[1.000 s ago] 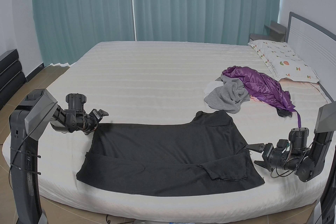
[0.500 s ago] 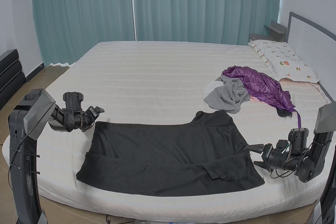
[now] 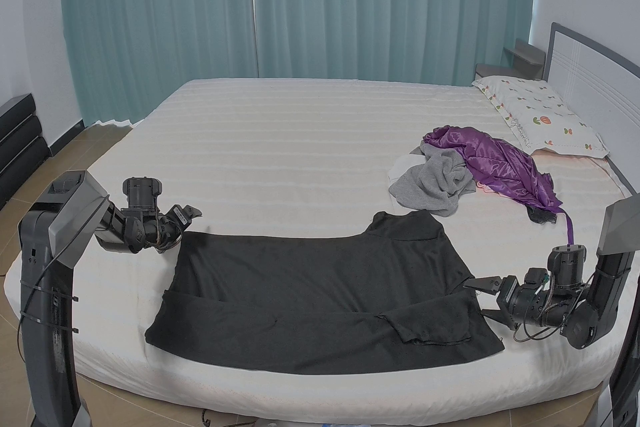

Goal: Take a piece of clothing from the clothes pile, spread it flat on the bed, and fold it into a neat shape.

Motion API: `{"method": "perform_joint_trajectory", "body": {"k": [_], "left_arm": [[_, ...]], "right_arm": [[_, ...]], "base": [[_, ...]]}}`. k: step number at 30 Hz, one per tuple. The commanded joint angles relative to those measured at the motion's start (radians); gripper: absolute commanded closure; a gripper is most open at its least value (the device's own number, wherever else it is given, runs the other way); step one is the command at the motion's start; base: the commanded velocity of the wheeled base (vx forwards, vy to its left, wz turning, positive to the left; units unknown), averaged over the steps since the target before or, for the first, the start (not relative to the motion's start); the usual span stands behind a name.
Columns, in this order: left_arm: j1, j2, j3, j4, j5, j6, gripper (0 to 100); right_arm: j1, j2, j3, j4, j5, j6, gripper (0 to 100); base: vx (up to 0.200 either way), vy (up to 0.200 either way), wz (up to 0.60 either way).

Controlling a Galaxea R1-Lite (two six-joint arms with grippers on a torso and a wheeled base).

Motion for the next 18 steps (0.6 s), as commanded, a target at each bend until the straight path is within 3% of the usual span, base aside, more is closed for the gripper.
{"method": "perform_joint_trajectory", "body": {"k": [1, 5, 6, 18], "left_arm": [[0.000, 0.007, -0.006, 0.000, -0.004, -0.003, 0], [0.000, 0.012, -0.014, 0.000, -0.006, -0.005, 0], [0.000, 0.012, -0.014, 0.000, -0.008, -0.006, 100], [0.007, -0.019, 0.009, 0.002, 0.008, -0.045, 100]], "right_arm": [[0.001, 0.001, 0.000, 0.000, 0.001, 0.000, 0], [0.001, 0.001, 0.000, 0.000, 0.001, 0.000, 0], [0.001, 0.001, -0.001, -0.002, 0.001, 0.000, 0], [0.007, -0.027, -0.015, -0.029, -0.008, -0.006, 0]], "base": [[0.000, 0.000, 0.00], [0.000, 0.000, 0.00], [0.000, 0.000, 0.00], [0.000, 0.000, 0.00]]}}
